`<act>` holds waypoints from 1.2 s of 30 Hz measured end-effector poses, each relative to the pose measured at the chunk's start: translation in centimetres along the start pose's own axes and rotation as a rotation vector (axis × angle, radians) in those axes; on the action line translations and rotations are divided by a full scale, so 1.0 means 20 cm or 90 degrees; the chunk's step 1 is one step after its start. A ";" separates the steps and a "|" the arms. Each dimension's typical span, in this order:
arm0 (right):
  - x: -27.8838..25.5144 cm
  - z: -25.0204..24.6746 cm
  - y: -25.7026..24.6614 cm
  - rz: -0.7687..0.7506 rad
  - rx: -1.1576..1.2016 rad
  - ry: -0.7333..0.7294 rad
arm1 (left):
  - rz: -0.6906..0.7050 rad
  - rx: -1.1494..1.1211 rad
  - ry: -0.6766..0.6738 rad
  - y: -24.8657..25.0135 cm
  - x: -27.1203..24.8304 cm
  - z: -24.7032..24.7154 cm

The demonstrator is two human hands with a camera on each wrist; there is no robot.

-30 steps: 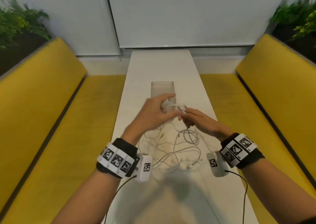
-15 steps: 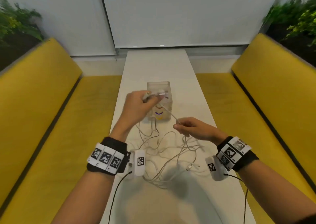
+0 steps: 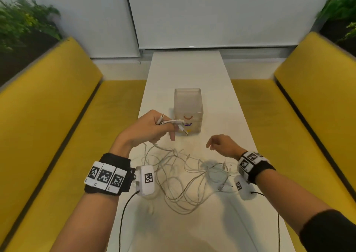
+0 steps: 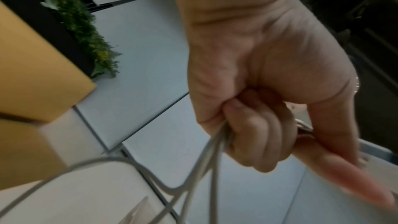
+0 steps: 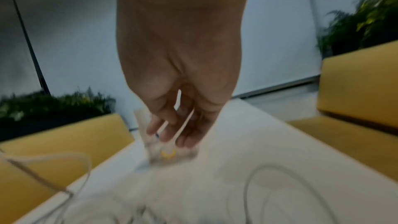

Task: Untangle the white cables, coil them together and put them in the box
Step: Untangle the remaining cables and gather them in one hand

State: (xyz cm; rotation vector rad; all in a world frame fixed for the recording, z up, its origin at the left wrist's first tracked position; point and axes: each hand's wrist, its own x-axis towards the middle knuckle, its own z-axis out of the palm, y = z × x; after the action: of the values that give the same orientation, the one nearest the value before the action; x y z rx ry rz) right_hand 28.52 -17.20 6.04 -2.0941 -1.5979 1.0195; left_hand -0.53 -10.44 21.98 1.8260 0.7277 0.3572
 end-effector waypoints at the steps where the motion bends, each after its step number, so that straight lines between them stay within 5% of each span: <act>1: 0.04 0.06 0.00 0.008 -0.007 0.008 | -0.015 -0.051 0.004 -0.01 0.00 0.00; 7: 0.24 0.42 -0.05 0.059 -0.075 -0.009 | -0.144 -0.327 0.054 -0.12 0.04 0.04; 11: 0.32 0.57 -0.04 0.120 -0.168 -0.054 | -0.211 -0.370 0.010 -0.18 0.03 0.05; 17: 0.36 0.62 -0.09 0.126 -0.288 -0.039 | -0.215 -0.522 -0.029 -0.21 0.02 0.01; 24: 0.36 0.59 -0.12 0.145 -0.201 -0.070 | -0.204 -0.538 0.029 -0.23 0.00 -0.02; 36: 0.32 0.68 -0.17 0.113 -0.272 -0.165 | -0.217 -0.468 0.049 -0.25 0.01 0.02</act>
State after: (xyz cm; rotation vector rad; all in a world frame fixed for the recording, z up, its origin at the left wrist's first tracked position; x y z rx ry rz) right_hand 17.46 -12.44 -3.46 -2.5045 -1.9228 1.1250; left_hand -1.76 -9.45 17.20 0.9835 0.8091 0.4030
